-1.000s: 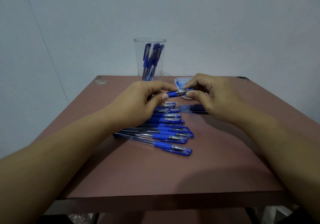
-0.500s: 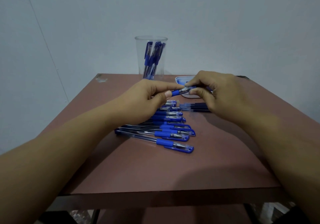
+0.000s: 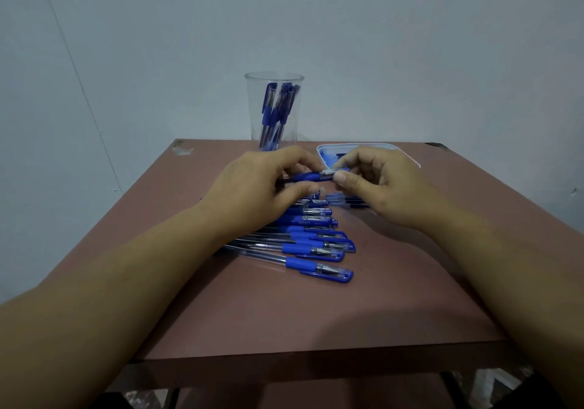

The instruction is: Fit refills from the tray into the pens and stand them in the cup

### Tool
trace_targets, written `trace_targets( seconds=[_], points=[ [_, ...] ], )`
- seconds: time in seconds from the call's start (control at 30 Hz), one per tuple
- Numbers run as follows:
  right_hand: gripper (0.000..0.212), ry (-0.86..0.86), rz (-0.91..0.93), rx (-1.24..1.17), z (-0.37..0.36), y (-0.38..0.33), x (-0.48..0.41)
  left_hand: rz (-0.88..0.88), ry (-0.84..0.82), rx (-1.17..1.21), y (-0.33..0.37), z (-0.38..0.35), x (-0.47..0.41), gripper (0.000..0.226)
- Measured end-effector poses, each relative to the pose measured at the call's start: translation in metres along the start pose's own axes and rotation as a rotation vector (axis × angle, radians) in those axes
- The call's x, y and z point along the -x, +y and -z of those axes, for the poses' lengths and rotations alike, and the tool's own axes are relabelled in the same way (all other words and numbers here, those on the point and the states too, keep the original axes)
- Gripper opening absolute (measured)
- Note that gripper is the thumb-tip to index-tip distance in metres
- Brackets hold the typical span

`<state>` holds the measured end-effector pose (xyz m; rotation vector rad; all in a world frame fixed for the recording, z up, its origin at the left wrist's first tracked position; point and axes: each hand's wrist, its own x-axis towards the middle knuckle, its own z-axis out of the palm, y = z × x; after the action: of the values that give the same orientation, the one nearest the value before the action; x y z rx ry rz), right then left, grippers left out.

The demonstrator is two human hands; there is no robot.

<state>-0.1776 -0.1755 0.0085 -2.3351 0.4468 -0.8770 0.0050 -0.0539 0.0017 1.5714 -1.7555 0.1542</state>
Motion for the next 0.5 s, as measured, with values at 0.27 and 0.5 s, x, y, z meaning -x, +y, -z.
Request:
trace_targets(
  seconds=[0.27,0.5],
  points=[
    [0.023,0.004,0.014,0.058,0.001,0.005,-0.005,0.112,-0.033,0.156,0.004,-0.01,-0.003,0.015],
    [0.017,0.096,0.022,0.137,0.023,0.01,0.0,0.169,-0.106,0.196,-0.006,-0.001,0.0,0.019]
  ],
)
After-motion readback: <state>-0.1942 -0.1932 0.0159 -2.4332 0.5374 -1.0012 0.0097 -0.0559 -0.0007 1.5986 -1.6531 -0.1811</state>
